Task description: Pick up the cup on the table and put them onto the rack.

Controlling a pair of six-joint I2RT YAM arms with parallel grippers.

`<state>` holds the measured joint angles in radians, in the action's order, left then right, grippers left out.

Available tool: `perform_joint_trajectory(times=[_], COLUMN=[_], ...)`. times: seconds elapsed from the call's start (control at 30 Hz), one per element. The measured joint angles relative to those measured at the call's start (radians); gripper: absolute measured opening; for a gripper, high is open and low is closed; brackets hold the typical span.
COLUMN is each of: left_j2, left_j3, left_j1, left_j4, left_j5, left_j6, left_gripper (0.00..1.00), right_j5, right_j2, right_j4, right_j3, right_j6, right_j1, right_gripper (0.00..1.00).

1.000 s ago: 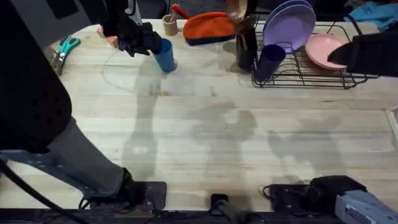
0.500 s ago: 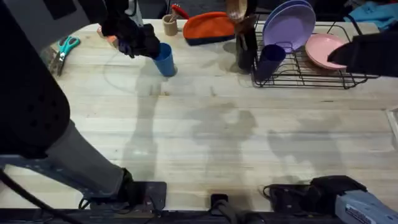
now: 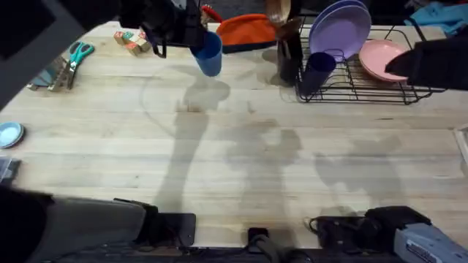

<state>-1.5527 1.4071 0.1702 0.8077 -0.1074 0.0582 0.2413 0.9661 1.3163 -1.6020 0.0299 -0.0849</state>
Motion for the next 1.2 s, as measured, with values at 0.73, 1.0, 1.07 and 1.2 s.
perform_joint_trajectory(times=[0.73,1.0,1.07,1.2], left_j2=[0.236,0.249,0.249,0.249], left_j3=[0.0,0.0,0.0,0.0], left_j1=[0.306,0.459,0.487,0.526], left_j4=[0.008,0.003,-0.002,-0.017], left_j5=[0.024,0.026,0.026,0.026], left_j6=[0.0,0.0,0.0,0.0], left_gripper=[0.041,0.041,0.041,0.04], right_j5=[-0.009,-0.009,-0.009,-0.037], right_j2=[0.0,0.0,-0.002,-0.023], right_j4=[0.001,0.008,0.008,0.02], right_j3=[0.0,0.0,0.0,0.0], right_j6=[0.0,0.0,0.0,0.0], right_j1=[0.0,0.0,0.0,0.0], right_gripper=[0.992,0.992,0.992,0.992])
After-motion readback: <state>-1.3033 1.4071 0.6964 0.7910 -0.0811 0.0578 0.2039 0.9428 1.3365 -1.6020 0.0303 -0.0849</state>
